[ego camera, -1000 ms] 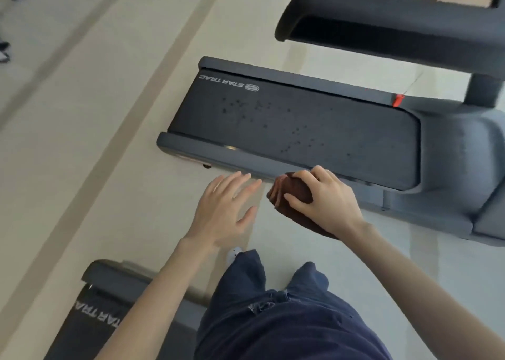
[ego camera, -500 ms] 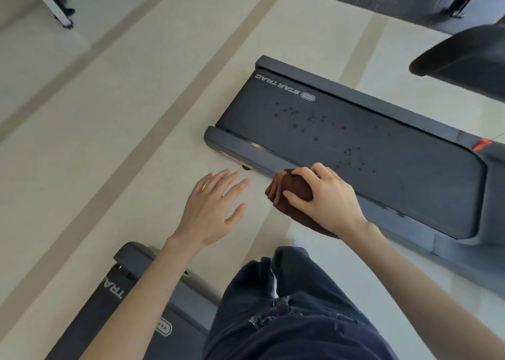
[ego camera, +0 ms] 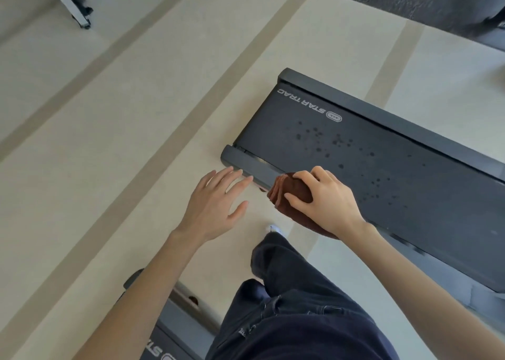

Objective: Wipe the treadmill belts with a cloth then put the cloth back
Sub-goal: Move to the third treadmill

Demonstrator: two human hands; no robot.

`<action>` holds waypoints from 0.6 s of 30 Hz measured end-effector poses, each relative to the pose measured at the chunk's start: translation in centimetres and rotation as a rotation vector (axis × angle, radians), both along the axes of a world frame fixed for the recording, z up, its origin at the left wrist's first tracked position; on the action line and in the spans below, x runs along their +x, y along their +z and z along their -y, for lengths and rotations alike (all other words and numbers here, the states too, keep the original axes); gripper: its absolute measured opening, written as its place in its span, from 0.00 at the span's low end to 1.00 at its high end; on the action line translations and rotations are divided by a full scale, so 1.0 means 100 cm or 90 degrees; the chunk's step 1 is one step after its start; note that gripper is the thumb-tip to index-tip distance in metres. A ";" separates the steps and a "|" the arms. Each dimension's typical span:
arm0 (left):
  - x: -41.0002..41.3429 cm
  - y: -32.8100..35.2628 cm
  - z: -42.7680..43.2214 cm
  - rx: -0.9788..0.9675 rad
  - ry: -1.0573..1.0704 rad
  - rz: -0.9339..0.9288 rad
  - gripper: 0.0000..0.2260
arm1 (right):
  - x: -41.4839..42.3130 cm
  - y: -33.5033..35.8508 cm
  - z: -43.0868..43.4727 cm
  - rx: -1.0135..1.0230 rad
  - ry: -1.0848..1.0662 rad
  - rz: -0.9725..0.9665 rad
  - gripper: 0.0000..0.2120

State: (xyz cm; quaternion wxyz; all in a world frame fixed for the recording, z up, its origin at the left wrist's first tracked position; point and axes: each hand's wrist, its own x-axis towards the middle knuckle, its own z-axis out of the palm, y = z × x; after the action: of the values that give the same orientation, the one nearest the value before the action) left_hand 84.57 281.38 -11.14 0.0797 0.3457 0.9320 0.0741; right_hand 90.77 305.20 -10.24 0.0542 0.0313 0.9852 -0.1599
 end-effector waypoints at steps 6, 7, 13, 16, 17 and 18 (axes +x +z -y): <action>-0.100 -0.011 -0.010 -0.002 -0.001 0.003 0.22 | -0.105 -0.007 -0.005 -0.008 0.026 0.003 0.22; -0.113 -0.014 -0.009 0.001 -0.002 0.007 0.22 | -0.121 -0.009 -0.005 -0.002 0.030 0.006 0.22; -0.211 -0.031 0.004 0.012 -0.035 0.017 0.22 | -0.203 -0.031 0.002 0.009 0.019 0.033 0.22; -0.268 -0.039 0.007 0.014 -0.084 0.041 0.22 | -0.242 -0.043 0.008 0.012 -0.008 0.051 0.22; -0.286 -0.041 0.009 0.013 -0.100 0.051 0.22 | -0.254 -0.046 0.011 0.011 -0.023 0.059 0.23; -0.304 -0.045 0.010 0.014 -0.118 0.058 0.22 | -0.266 -0.050 0.013 0.005 -0.044 0.066 0.23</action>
State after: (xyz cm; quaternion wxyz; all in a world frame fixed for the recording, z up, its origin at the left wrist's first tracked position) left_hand 54.16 280.33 -15.61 0.1247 0.4273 0.8907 0.0927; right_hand 64.20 303.89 -15.20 0.0994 0.0735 0.9800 -0.1559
